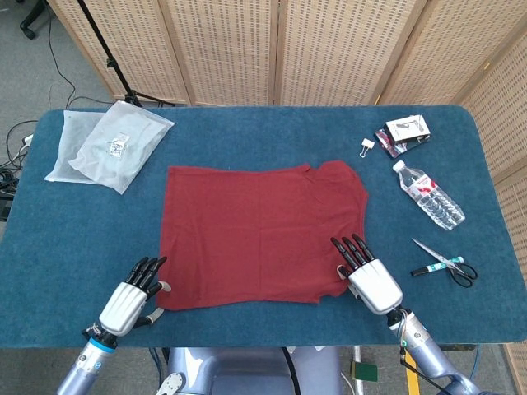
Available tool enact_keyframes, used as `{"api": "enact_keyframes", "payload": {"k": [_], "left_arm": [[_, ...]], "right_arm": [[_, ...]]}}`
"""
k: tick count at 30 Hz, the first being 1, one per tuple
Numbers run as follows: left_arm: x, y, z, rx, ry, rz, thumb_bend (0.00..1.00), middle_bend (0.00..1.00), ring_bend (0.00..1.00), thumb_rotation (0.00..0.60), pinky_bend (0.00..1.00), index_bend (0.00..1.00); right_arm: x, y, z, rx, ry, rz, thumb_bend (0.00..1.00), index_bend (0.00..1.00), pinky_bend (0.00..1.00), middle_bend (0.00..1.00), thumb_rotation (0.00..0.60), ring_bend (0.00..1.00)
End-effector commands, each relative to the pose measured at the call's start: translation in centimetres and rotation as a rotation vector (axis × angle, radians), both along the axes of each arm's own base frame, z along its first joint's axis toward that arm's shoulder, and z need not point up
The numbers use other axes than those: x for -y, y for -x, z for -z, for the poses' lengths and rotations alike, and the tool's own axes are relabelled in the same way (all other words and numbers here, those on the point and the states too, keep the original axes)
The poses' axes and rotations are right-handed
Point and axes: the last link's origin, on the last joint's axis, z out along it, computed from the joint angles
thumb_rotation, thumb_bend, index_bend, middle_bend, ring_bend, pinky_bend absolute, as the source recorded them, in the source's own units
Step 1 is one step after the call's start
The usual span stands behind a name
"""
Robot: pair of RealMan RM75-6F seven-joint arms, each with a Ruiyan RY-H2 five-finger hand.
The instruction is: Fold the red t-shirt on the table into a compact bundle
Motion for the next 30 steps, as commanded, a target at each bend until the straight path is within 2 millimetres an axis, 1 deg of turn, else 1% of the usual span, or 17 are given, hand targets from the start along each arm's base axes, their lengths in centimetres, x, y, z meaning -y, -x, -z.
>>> {"api": "enact_keyframes", "payload": {"k": [1, 9, 21, 25, 28, 30], "left_arm": [[-0.11, -0.07, 0.08, -0.006, -0.004, 0.001, 0.27, 0.00, 0.00, 0.600, 0.00, 0.44], [-0.06, -0.10, 0.21, -0.006, 0.002, 0.000, 0.39, 0.00, 0.00, 0.600, 0.00, 0.45], [-0.10, -0.17, 0.28, 0.011, 0.009, -0.011, 0.40, 0.00, 0.00, 0.600, 0.00, 0.54], [-0.11, -0.15, 0.26, 0.016, 0.008, -0.012, 0.40, 0.00, 0.00, 0.600, 0.00, 0.55], [-0.14, -0.07, 0.28, 0.014, 0.007, -0.013, 0.42, 0.00, 0.00, 0.600, 0.00, 0.55], [-0.15, -0.05, 0.29, 0.015, 0.009, -0.015, 0.46, 0.00, 0.00, 0.600, 0.00, 0.55]], "right_arm": [[0.02, 0.00, -0.02, 0.000, 0.001, 0.000, 0.52, 0.63, 0.00, 0.00, 0.600, 0.00], [0.03, 0.03, -0.02, -0.005, 0.002, -0.003, 0.52, 0.63, 0.00, 0.00, 0.600, 0.00], [0.06, 0.08, 0.00, -0.009, 0.002, -0.003, 0.51, 0.63, 0.00, 0.00, 0.600, 0.00], [0.06, 0.11, -0.03, -0.009, 0.001, -0.002, 0.52, 0.63, 0.00, 0.00, 0.600, 0.00], [0.10, 0.15, -0.07, -0.010, 0.002, -0.002, 0.52, 0.63, 0.00, 0.00, 0.600, 0.00], [0.14, 0.17, -0.10, -0.010, 0.002, 0.000, 0.52, 0.63, 0.00, 0.00, 0.600, 0.00]]}}
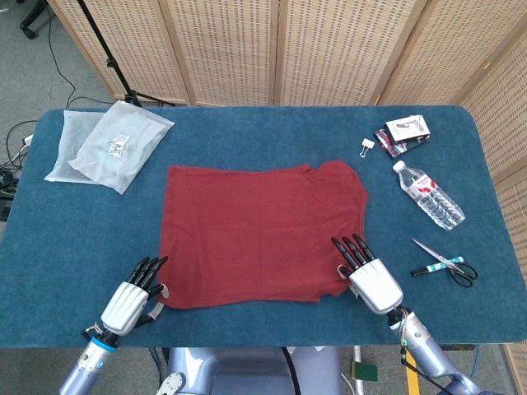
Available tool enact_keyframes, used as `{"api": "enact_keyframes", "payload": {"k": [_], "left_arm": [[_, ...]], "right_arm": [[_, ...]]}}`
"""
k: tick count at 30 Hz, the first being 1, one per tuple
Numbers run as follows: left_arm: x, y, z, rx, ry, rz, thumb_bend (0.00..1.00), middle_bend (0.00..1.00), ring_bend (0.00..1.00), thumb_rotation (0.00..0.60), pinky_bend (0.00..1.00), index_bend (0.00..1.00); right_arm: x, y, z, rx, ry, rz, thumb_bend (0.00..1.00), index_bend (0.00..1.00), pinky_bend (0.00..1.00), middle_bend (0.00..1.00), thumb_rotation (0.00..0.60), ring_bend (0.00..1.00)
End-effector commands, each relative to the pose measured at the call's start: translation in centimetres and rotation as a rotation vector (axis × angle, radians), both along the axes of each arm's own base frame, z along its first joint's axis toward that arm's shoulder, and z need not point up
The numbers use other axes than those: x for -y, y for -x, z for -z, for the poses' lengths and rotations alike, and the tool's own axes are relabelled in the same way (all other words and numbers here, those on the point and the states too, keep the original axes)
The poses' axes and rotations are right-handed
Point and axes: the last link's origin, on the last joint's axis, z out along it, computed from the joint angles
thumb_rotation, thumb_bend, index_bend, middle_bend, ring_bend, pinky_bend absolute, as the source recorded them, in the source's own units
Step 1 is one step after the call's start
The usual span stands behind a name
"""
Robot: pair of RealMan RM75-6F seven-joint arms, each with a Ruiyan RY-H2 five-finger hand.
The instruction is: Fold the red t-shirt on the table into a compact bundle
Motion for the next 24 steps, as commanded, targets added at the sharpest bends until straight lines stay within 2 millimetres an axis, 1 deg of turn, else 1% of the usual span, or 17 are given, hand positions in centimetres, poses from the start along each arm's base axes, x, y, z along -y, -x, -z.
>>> {"api": "enact_keyframes", "payload": {"k": [1, 6, 7, 12, 16, 20, 24], "left_arm": [[-0.04, 0.03, -0.02, 0.000, 0.000, -0.001, 0.47, 0.00, 0.00, 0.600, 0.00, 0.55], [-0.17, 0.08, -0.11, 0.000, -0.004, -0.005, 0.59, 0.00, 0.00, 0.600, 0.00, 0.58], [-0.19, 0.08, -0.12, 0.002, -0.003, -0.008, 0.60, 0.00, 0.00, 0.600, 0.00, 0.58], [-0.21, 0.02, -0.13, 0.015, 0.002, -0.014, 0.59, 0.00, 0.00, 0.600, 0.00, 0.64], [-0.20, -0.04, -0.12, 0.028, 0.012, -0.022, 0.59, 0.00, 0.00, 0.600, 0.00, 0.67], [-0.22, -0.03, -0.21, 0.041, 0.025, -0.032, 0.58, 0.00, 0.00, 0.600, 0.00, 0.73], [-0.14, -0.03, -0.23, 0.050, 0.038, -0.037, 0.58, 0.00, 0.00, 0.600, 0.00, 0.77]], "right_arm": [[0.04, 0.03, -0.03, 0.000, -0.001, 0.002, 0.52, 0.63, 0.00, 0.00, 0.600, 0.00], [0.25, 0.11, -0.16, 0.002, 0.001, 0.008, 0.52, 0.63, 0.00, 0.00, 0.600, 0.00], [0.27, 0.12, -0.19, 0.004, 0.002, 0.009, 0.52, 0.63, 0.00, 0.00, 0.600, 0.00], [0.36, 0.17, -0.31, 0.004, 0.006, 0.011, 0.52, 0.63, 0.00, 0.00, 0.600, 0.00], [0.41, 0.20, -0.36, 0.005, 0.005, 0.013, 0.52, 0.63, 0.00, 0.00, 0.600, 0.00], [0.47, 0.23, -0.43, 0.004, 0.004, 0.012, 0.52, 0.63, 0.00, 0.00, 0.600, 0.00], [0.45, 0.28, -0.40, 0.001, -0.027, 0.004, 0.52, 0.64, 0.00, 0.00, 0.600, 0.00]]}}
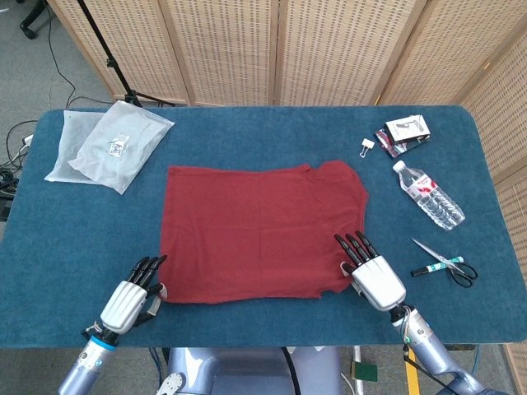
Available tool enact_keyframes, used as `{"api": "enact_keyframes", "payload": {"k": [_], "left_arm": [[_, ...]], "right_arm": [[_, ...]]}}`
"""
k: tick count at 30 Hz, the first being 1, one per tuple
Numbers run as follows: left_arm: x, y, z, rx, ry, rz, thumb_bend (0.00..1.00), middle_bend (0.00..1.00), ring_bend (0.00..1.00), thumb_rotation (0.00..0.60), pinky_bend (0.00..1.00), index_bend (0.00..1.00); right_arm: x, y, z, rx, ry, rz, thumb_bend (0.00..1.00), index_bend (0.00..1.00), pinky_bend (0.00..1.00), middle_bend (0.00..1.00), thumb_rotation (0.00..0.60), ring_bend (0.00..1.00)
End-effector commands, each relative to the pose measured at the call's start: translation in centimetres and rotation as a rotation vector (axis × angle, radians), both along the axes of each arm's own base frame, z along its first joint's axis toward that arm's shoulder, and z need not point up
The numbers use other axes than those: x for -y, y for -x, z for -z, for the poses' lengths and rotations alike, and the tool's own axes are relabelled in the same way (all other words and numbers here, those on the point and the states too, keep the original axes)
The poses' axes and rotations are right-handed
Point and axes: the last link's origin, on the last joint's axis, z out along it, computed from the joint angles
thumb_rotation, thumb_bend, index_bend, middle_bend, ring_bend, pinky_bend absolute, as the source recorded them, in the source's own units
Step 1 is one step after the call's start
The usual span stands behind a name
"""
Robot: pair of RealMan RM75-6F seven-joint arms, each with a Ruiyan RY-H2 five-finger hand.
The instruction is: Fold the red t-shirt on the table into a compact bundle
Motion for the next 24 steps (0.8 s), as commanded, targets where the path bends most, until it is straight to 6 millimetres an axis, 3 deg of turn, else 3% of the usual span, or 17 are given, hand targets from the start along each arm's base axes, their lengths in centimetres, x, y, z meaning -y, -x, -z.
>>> {"api": "enact_keyframes", "payload": {"k": [1, 9, 24], "left_arm": [[0.1, 0.0, 0.0, 0.004, 0.009, -0.003, 0.58, 0.00, 0.00, 0.600, 0.00, 0.77], [0.3, 0.2, -0.6, 0.012, 0.022, 0.004, 0.57, 0.00, 0.00, 0.600, 0.00, 0.79], [2.5, 0.6, -4.2, -0.061, 0.075, 0.139, 0.57, 0.00, 0.00, 0.600, 0.00, 0.80]], "right_arm": [[0.0, 0.0, 0.0, 0.000, -0.030, -0.007, 0.52, 0.64, 0.00, 0.00, 0.600, 0.00], [-0.5, -0.2, -0.1, 0.005, -0.079, -0.040, 0.56, 0.66, 0.00, 0.00, 0.600, 0.00], [-3.1, -0.9, -0.6, -0.011, -0.156, -0.128, 0.62, 0.67, 0.00, 0.00, 0.600, 0.00]]}}
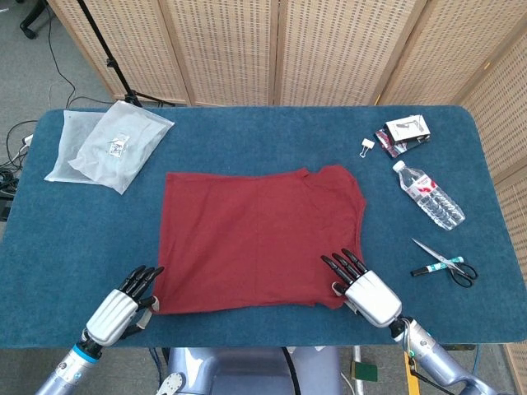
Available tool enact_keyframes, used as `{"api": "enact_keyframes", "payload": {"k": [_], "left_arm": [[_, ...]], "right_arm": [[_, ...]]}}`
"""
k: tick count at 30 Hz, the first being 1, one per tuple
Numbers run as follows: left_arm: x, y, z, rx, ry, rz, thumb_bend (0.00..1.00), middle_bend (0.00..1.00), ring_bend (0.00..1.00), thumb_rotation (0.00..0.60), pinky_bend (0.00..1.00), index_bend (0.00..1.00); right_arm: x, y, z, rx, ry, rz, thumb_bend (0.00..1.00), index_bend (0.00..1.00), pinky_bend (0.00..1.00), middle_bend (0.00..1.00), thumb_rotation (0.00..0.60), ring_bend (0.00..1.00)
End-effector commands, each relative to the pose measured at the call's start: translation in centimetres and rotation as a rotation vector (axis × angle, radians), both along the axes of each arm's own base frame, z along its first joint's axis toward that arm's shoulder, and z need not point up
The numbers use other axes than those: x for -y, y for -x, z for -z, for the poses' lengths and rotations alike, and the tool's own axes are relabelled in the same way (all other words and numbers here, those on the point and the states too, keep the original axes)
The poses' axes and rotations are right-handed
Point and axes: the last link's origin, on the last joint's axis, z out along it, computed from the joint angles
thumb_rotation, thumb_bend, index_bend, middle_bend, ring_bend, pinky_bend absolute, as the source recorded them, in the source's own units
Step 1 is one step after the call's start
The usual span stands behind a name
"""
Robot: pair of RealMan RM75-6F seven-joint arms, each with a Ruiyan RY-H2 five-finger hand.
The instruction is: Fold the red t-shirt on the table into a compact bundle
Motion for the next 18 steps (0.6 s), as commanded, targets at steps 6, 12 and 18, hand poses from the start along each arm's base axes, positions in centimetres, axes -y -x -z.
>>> {"api": "enact_keyframes", "payload": {"k": [6, 12, 18], "left_arm": [[1.7, 0.6, -1.4, -0.025, 0.033, 0.052, 0.57, 0.00, 0.00, 0.600, 0.00, 0.80], [3.4, 0.9, -2.6, -0.020, 0.089, 0.070, 0.57, 0.00, 0.00, 0.600, 0.00, 0.80], [4.6, 1.1, -3.9, -0.023, 0.145, 0.073, 0.56, 0.00, 0.00, 0.600, 0.00, 0.80]], "right_arm": [[-2.4, -0.6, -0.4, -0.021, -0.077, -0.066, 0.62, 0.67, 0.00, 0.00, 0.600, 0.00], [-4.1, -1.2, -0.7, -0.017, -0.149, -0.092, 0.62, 0.67, 0.00, 0.00, 0.600, 0.00], [-5.8, -1.3, -1.4, -0.034, -0.192, -0.140, 0.65, 0.67, 0.00, 0.00, 0.600, 0.00]]}}
